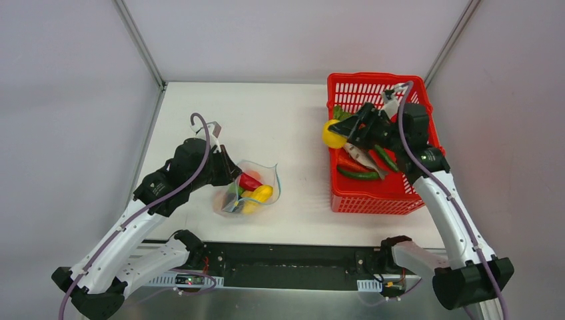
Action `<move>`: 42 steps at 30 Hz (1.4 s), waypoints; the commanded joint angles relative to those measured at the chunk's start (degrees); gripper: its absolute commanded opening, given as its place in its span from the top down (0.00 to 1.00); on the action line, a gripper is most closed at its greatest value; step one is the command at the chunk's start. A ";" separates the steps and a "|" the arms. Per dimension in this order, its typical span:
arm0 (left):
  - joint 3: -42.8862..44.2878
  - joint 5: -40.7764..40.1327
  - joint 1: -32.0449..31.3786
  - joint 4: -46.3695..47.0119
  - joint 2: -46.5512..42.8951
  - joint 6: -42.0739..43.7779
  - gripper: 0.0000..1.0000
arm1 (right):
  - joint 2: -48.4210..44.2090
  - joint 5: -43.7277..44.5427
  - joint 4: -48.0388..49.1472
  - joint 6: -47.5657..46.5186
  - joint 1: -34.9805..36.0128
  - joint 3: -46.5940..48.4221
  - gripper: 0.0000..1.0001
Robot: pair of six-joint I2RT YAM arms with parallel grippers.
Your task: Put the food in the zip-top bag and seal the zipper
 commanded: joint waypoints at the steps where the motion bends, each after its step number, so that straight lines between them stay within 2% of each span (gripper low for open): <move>1: 1.37 0.81 0.63 1.92 -0.06 -1.06 1.00 | -1.75 -2.34 5.86 2.05 10.64 0.16 0.43; 8: 1.70 0.30 0.63 1.38 -0.19 -1.06 1.00 | 1.33 6.55 9.26 0.06 30.62 1.47 0.43; 19: 1.48 0.36 0.63 1.15 -0.96 -1.01 1.00 | 13.23 22.06 5.19 -5.61 46.54 8.99 0.41; 23: 1.47 0.35 0.61 0.92 -1.30 -1.04 1.00 | 16.71 27.79 5.41 -5.76 50.36 11.20 0.41; 25: 1.39 -0.09 0.63 0.83 -1.61 -0.99 1.00 | 17.89 33.52 5.44 -6.19 52.11 11.41 0.40; 29: 1.95 -0.09 0.63 0.80 -1.34 -0.89 1.00 | 19.85 35.36 5.41 -7.77 53.33 11.92 0.38; 35: 2.15 -0.17 0.63 1.31 -1.14 -1.38 1.00 | 20.92 34.62 7.29 -8.29 53.72 11.90 0.26; 39: 2.38 -0.48 0.63 1.12 -1.35 -1.37 1.00 | 20.55 29.97 9.90 -8.45 53.74 11.76 0.18; 42: 2.30 -0.97 0.63 0.91 -1.85 -1.42 1.00 | 20.48 29.20 11.00 -8.06 53.68 11.42 0.15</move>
